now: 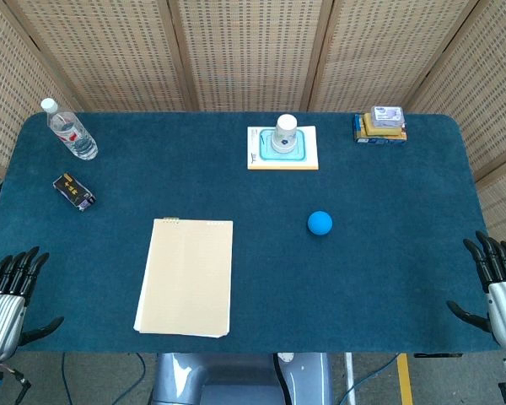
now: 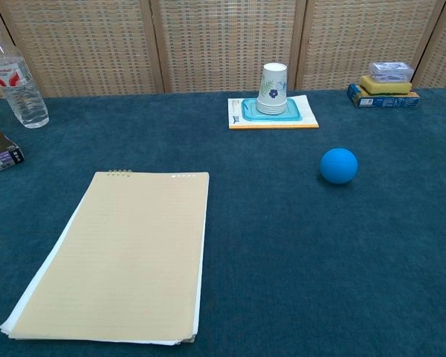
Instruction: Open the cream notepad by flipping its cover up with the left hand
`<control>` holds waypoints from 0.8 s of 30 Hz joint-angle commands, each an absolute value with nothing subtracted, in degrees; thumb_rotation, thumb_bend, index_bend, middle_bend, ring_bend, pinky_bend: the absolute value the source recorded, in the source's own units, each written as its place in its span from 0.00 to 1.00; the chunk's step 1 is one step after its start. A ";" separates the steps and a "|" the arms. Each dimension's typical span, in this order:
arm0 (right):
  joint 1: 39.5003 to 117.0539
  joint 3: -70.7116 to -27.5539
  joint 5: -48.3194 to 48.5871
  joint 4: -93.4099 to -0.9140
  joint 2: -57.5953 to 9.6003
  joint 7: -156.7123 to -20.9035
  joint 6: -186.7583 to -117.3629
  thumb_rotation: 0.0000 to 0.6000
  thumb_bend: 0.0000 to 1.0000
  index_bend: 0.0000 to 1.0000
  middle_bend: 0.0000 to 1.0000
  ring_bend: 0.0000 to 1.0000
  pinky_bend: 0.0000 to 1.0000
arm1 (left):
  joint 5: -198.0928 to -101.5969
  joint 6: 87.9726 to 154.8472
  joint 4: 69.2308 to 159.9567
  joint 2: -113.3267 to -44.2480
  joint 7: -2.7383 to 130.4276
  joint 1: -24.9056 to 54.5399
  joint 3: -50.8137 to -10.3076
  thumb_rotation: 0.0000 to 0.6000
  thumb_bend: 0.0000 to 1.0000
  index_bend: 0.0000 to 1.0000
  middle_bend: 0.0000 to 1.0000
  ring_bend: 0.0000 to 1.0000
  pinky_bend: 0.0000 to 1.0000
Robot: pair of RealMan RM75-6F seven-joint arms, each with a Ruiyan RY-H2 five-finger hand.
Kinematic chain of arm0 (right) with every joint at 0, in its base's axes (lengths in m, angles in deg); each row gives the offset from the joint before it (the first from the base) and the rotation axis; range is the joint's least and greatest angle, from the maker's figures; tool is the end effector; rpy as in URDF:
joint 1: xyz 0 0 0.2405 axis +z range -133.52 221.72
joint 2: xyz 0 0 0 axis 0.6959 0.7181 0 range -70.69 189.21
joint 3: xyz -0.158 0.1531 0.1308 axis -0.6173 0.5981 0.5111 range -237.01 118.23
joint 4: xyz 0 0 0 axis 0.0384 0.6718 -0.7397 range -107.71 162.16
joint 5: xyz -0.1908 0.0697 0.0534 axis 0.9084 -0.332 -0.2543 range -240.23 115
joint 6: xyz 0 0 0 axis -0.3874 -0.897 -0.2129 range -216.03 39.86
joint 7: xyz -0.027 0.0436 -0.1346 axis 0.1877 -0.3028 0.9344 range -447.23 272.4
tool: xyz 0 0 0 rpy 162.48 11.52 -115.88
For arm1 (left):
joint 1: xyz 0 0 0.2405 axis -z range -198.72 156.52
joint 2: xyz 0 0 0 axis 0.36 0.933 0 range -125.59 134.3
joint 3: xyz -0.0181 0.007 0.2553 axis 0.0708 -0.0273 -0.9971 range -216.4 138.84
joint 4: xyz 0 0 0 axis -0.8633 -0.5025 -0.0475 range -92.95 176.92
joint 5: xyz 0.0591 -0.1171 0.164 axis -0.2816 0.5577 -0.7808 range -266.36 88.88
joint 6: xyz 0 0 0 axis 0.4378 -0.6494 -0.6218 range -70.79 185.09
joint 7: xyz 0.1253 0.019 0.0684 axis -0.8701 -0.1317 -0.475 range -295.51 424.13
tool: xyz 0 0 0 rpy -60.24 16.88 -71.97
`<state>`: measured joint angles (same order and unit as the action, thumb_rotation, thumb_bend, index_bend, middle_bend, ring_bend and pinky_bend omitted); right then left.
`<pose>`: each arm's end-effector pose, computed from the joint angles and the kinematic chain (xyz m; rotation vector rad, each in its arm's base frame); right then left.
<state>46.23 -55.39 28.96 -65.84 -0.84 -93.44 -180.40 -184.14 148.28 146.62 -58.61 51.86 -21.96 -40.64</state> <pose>-0.2992 -0.1690 0.1931 1.3522 -0.8188 1.0536 -0.2633 0.1329 0.1476 -1.4451 -0.8605 -0.9269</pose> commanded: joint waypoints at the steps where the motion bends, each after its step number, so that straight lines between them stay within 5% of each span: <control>1: 46.20 -55.40 28.92 -65.85 -0.83 -93.25 -180.37 1.00 0.00 0.00 0.00 0.00 0.00 | -184.07 148.44 146.54 -58.81 51.57 -22.04 -40.54 1.00 0.00 0.00 0.00 0.00 0.00; 13: 46.33 -55.69 29.01 -66.37 -0.82 -92.78 -179.73 1.00 0.00 0.00 0.00 0.00 0.00 | -186.04 144.62 145.37 -60.01 50.10 -20.47 -42.02 1.00 0.01 0.00 0.00 0.00 0.00; 19: 46.54 -55.68 28.72 -66.44 -0.84 -92.83 -179.14 1.00 0.00 0.00 0.00 0.00 0.00 | -189.56 136.51 141.44 -64.90 47.39 -16.47 -44.10 1.00 0.23 0.00 0.00 0.00 0.00; 24: 46.60 -55.93 28.90 -66.35 -0.95 -92.64 -178.85 1.00 0.00 0.00 0.00 0.00 0.00 | -191.38 130.71 137.56 -70.18 45.37 -13.60 -45.33 1.00 0.29 0.00 0.00 0.00 0.00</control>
